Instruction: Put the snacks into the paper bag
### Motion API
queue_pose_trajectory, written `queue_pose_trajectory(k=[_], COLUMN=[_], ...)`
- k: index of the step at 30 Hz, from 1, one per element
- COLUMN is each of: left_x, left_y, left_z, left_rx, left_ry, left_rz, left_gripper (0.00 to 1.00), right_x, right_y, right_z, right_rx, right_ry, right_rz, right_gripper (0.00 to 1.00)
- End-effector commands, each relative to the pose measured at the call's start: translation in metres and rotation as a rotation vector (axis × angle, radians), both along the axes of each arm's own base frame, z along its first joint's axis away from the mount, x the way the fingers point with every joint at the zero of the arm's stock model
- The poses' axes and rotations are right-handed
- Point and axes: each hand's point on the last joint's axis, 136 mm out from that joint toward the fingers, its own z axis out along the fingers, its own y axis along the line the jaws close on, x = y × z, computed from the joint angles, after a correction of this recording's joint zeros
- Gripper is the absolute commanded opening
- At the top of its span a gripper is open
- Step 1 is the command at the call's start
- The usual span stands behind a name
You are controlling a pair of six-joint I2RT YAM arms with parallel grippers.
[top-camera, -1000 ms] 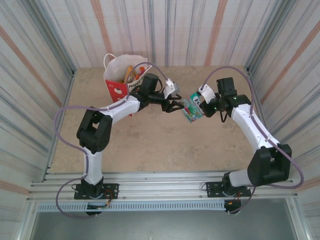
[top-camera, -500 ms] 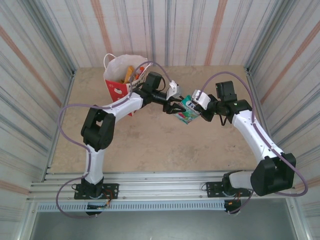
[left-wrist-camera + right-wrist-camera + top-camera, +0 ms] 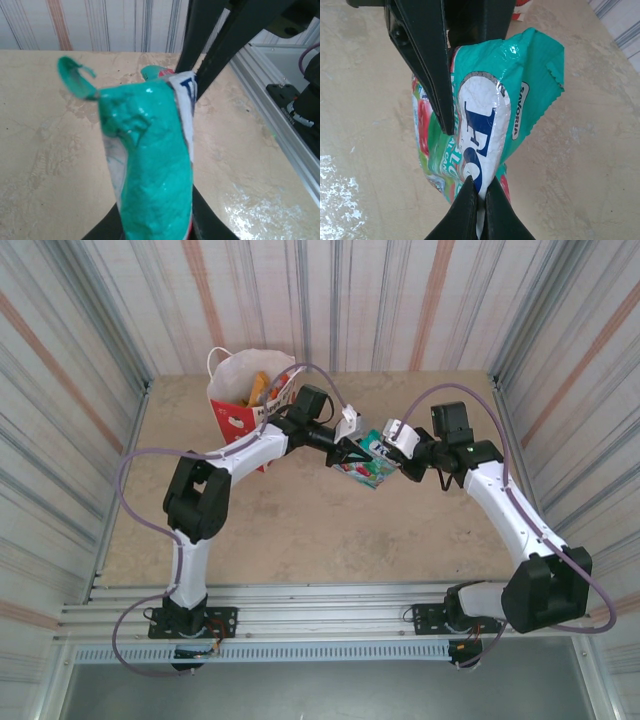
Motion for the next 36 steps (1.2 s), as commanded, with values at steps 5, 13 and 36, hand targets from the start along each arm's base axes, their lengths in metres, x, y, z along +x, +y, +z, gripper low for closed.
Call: queue_pose_trajectory(k=[5, 13, 36], left_x=[0.015, 0.035, 0.088], left_y=[0.017, 0.056, 0.193], left_z=[0.05, 0.137, 0.313], left_rx=[0.067, 0.189, 0.255], left_ry=[-0.109, -0.26, -0.685], left_rz=[0.154, 0.418, 1.117], left_gripper=[0.09, 0.05, 0.04], right_x=[0.002, 0.039, 0.029], right_y=[0.0, -0.043, 0.059], right_z=[0.049, 0.08, 0.0], right_rx=[0.202, 0.414, 0.344], right_ry=[-0.1, -0.05, 0.339], right_rz=[-0.092, -0.515, -0.445], right_gripper=[0.52, 0.71, 0.68])
